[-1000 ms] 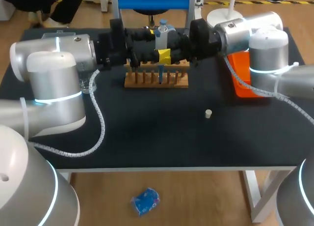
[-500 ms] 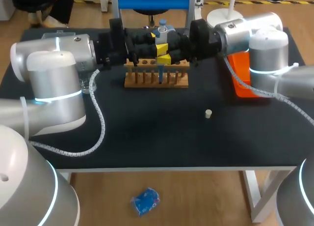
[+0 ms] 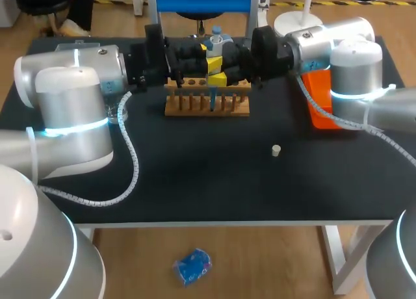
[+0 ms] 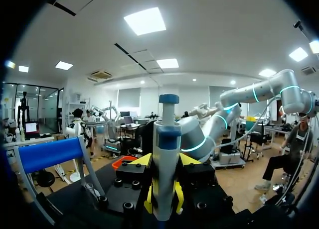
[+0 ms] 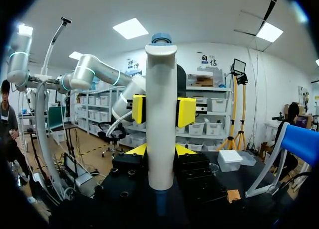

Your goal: Invert the test tube, pick up the pipette, mount the tip to pipette, aspirate from beaker and dispense into the tube, eject the tip, return the pipette, and cap with the stopper.

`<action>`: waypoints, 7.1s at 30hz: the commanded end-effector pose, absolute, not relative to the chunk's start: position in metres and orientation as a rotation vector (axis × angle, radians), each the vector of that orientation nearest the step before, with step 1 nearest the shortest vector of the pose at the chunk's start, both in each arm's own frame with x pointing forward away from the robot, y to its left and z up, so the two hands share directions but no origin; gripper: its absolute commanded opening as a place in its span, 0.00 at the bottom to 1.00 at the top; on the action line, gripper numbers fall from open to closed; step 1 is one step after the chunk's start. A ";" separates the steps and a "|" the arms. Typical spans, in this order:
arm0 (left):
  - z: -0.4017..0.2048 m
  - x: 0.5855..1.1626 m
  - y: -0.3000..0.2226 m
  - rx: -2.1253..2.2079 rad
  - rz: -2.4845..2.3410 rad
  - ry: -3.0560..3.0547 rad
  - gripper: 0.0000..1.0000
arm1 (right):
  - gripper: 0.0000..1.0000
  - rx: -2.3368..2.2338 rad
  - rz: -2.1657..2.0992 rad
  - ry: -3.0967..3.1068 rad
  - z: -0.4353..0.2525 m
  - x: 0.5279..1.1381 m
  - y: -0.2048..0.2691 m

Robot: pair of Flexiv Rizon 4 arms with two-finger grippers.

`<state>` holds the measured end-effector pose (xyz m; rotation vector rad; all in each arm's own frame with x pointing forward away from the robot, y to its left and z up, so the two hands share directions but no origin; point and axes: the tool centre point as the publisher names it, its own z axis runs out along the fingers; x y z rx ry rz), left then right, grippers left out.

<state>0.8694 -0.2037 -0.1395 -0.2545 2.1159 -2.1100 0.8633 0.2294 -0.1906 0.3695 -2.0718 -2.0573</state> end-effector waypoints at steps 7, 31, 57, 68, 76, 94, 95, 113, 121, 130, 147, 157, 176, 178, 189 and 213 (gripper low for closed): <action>-0.139 0.868 -0.204 -0.242 -2.114 2.124 0.00 | 0.00 0.372 -2.048 -2.074 -0.189 0.867 0.230; -0.130 0.869 -0.197 -0.267 -2.098 2.105 0.00 | 1.00 0.281 -2.099 -2.125 -0.190 0.864 0.210; -0.114 0.911 -0.161 -0.693 -1.853 1.937 0.00 | 1.00 -0.257 -2.120 -2.473 -0.160 0.867 0.135; -0.107 0.934 -0.152 -0.872 -1.756 1.835 0.00 | 1.00 -0.328 -2.136 -2.525 -0.153 0.874 0.126; -0.107 0.934 -0.152 -0.872 -1.756 1.835 0.00 | 1.00 -0.328 -2.136 -2.525 -0.153 0.874 0.126; -0.127 1.008 -0.134 -1.087 -1.529 1.931 0.00 | 1.00 -0.698 -1.936 -2.703 -0.161 0.932 0.142; -0.129 1.010 -0.133 -1.092 -1.524 1.938 0.00 | 1.00 -0.706 -1.921 -2.712 -0.163 0.936 0.144; -0.144 1.053 -0.113 -1.168 -1.438 1.935 0.00 | 1.00 -0.759 -1.816 -2.742 -0.175 1.015 0.180; -0.146 1.070 -0.110 -1.192 -1.418 1.912 0.00 | 1.00 -0.813 -1.786 -2.769 -0.178 1.035 0.189; -0.151 1.090 -0.103 -1.243 -1.365 1.895 0.00 | 1.00 -0.853 -1.789 -2.782 -0.178 1.041 0.190; -0.152 1.126 -0.089 -1.372 -1.237 1.843 0.00 | 1.00 -0.853 -1.789 -2.782 -0.178 1.041 0.190; -0.155 1.138 -0.090 -1.439 -1.177 1.828 0.00 | 1.00 -0.853 -1.789 -2.782 -0.178 1.041 0.190; -0.163 1.157 -0.082 -1.485 -1.105 1.813 0.00 | 1.00 -0.853 -1.789 -2.782 -0.178 1.041 0.190; -0.164 1.158 -0.081 -1.490 -1.098 1.810 0.00 | 1.00 -0.853 -1.789 -2.782 -0.178 1.041 0.190; -0.170 1.164 -0.078 -1.499 -1.058 1.806 0.00 | 1.00 -0.853 -1.789 -2.782 -0.178 1.041 0.190; -0.180 1.177 -0.074 -1.522 -1.017 1.794 0.00 | 1.00 -0.853 -1.789 -2.782 -0.178 1.041 0.190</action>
